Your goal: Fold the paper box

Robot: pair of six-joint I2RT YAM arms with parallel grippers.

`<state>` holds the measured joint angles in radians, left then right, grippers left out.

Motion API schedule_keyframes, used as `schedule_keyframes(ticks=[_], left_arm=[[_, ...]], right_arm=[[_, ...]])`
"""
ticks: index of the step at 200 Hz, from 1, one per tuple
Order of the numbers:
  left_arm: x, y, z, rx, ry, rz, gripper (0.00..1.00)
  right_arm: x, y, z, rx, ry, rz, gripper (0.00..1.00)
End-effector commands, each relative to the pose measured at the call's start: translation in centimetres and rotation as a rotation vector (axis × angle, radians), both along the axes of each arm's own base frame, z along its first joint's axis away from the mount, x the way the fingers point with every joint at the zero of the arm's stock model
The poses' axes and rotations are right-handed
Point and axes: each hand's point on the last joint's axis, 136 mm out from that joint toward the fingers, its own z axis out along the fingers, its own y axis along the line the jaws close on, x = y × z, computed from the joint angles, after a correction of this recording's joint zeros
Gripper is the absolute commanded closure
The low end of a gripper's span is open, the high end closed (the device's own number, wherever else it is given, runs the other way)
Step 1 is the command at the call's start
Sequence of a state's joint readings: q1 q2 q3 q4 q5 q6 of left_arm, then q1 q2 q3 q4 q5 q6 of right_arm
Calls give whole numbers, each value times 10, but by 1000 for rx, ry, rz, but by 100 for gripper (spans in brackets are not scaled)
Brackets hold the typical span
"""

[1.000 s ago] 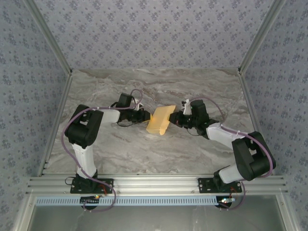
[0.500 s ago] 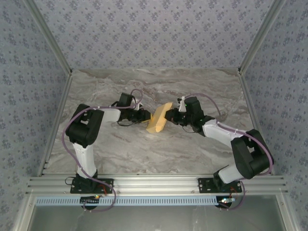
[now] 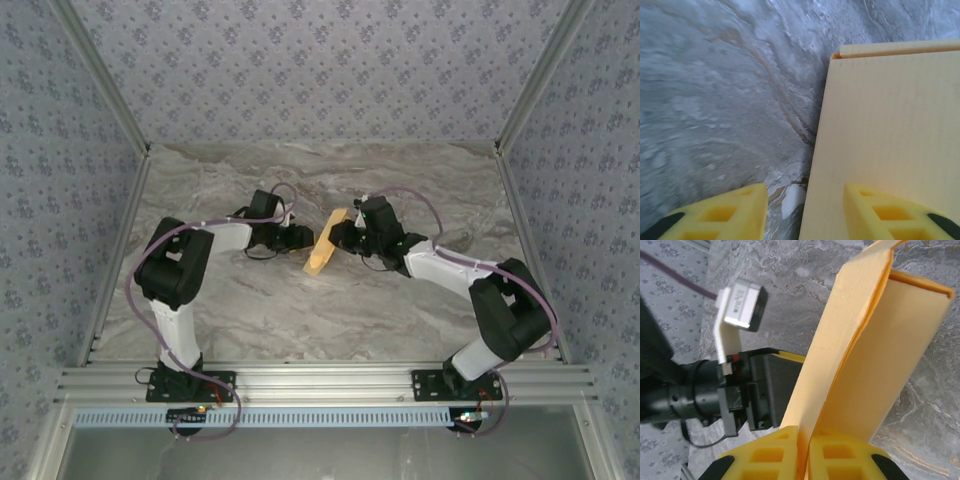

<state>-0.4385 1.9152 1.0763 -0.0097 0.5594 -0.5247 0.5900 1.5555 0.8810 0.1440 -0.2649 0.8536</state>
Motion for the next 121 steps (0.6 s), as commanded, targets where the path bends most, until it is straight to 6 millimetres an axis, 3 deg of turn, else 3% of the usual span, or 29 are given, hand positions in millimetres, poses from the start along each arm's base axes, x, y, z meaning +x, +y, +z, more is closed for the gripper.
schedule_keyframes(ticks=[1,32,54,86,121], left_arm=[[9,31,25,134,-135,81,52],[-3,66,50,225,-261,185,45],[-24,74,68,186,-345,206,37],[-60,56,90,124,-503,118,29],[-81,25,102,130,-644,12,22]], right_arm=[[4,-13,-28,-117,52,-61,89],[9,-5,-27,-128,42,-58,89],[13,-2,-28,-132,43,-57,89],[16,2,-28,-133,40,-53,89],[17,3,-29,-134,43,-51,89]])
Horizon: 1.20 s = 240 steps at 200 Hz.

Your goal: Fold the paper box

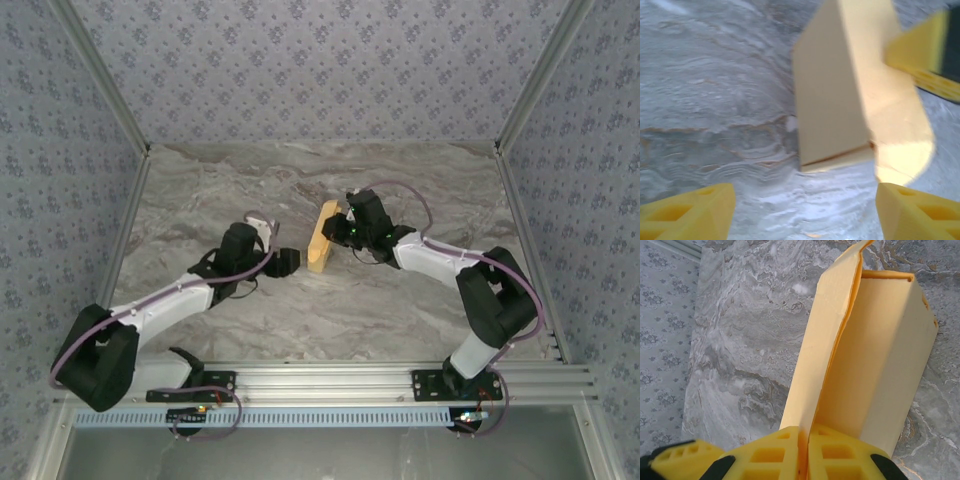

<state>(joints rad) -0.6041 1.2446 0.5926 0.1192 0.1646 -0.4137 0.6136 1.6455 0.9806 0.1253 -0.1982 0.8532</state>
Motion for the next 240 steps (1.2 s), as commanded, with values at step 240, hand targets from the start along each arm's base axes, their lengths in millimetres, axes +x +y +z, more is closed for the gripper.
schedule_keyframes(ticks=[240], left_arm=[[36,-86,-6,150,-290,-130,51]], right_arm=[[-4,-17,-20,-89,39,-30,88]])
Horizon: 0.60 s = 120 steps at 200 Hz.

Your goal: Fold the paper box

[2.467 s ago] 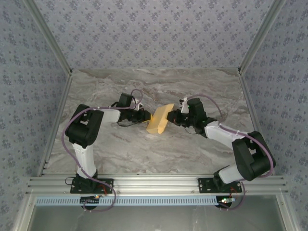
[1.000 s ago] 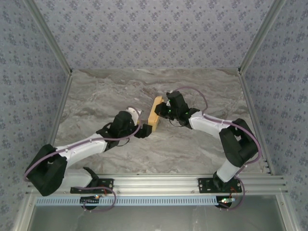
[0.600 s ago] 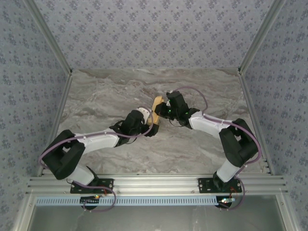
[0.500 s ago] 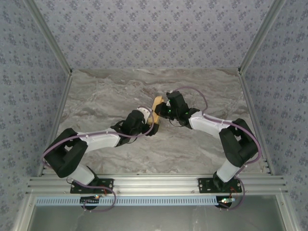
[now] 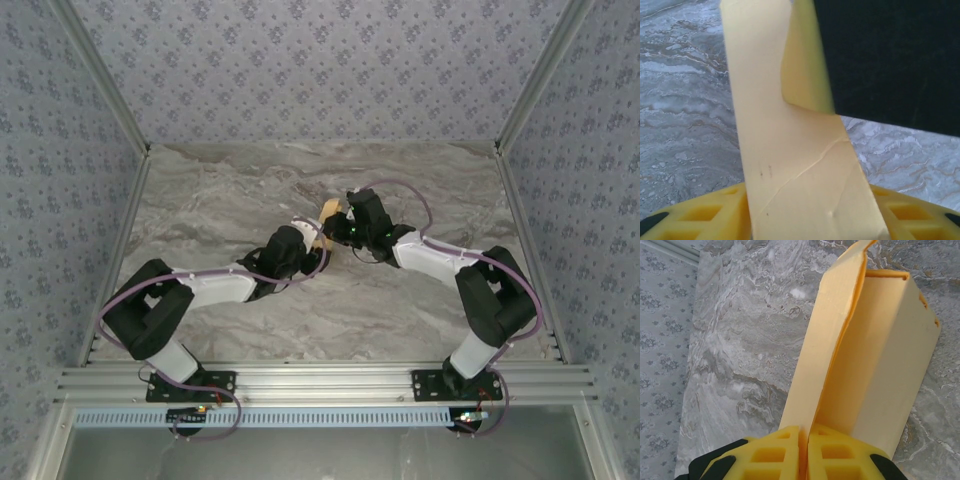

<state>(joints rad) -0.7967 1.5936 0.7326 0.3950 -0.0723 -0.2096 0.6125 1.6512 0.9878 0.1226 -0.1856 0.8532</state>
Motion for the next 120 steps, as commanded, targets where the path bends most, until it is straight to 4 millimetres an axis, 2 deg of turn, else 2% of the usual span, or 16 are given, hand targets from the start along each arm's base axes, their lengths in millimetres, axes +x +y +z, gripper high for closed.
schedule_keyframes(ticks=[1,33,58,97,120], left_arm=[[3,-10,14,-29,-35,-32,51],[2,-2,16,-15,-48,-43,57],[0,3,19,-7,-55,-69,60],[-3,12,28,-7,-74,-131,65],[-9,13,37,-8,-75,-212,65]], right_arm=[[-7,-16,-19,-82,40,-20,88],[-2,-20,7,-67,-11,-6,79],[-1,-27,33,-70,-66,6,68],[-6,-52,64,-134,-168,27,57],[-9,-67,75,-213,-255,92,53]])
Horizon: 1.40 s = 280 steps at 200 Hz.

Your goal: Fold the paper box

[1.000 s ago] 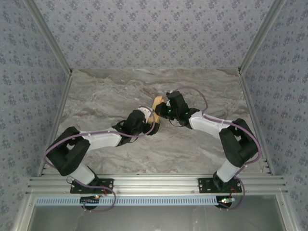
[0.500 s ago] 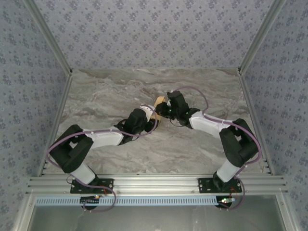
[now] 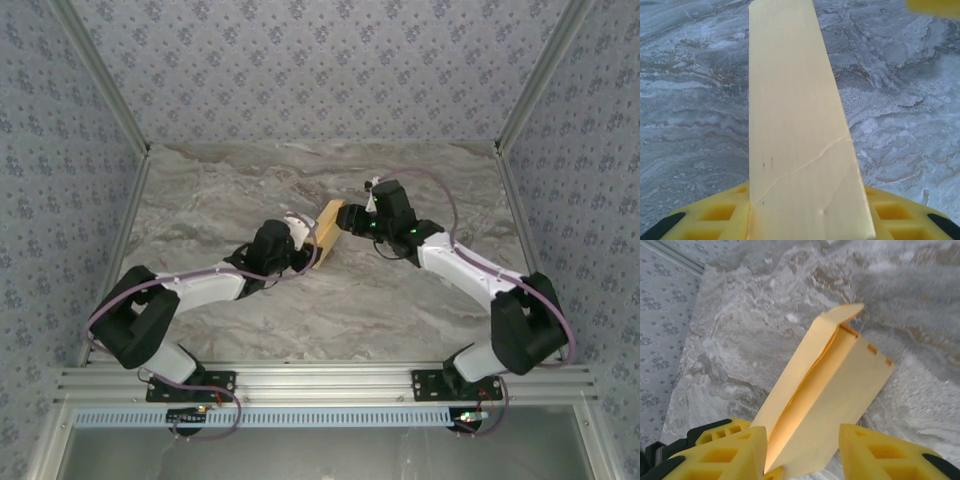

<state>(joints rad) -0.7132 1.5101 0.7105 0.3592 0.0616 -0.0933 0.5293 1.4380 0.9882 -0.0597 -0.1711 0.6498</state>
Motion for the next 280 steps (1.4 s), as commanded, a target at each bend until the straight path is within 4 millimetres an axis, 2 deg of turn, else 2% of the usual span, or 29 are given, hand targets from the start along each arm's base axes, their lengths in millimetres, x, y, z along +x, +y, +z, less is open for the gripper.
schedule_keyframes(ticks=[1,33,78,109,140,178,240,280], left_arm=[[-11,-4,20,-13,-35,-125,65],[-18,-2,24,49,-31,-225,67],[-32,3,36,50,-66,-397,67],[-45,4,40,73,-118,-528,66],[-48,7,41,61,-139,-596,66],[-54,8,31,70,-131,-659,65],[-60,4,18,69,-121,-748,62],[-58,2,7,77,-92,-772,61]], right_arm=[[-3,-17,21,-111,-108,72,52],[0,-32,31,-185,-205,118,50],[-5,-38,44,-210,-316,150,48],[-16,-44,39,-223,-319,141,48],[-32,-46,32,-243,-308,149,47],[-53,-61,20,-346,-284,144,47],[-69,-93,14,-461,-255,77,46],[-76,-91,-4,-470,-246,111,46]])
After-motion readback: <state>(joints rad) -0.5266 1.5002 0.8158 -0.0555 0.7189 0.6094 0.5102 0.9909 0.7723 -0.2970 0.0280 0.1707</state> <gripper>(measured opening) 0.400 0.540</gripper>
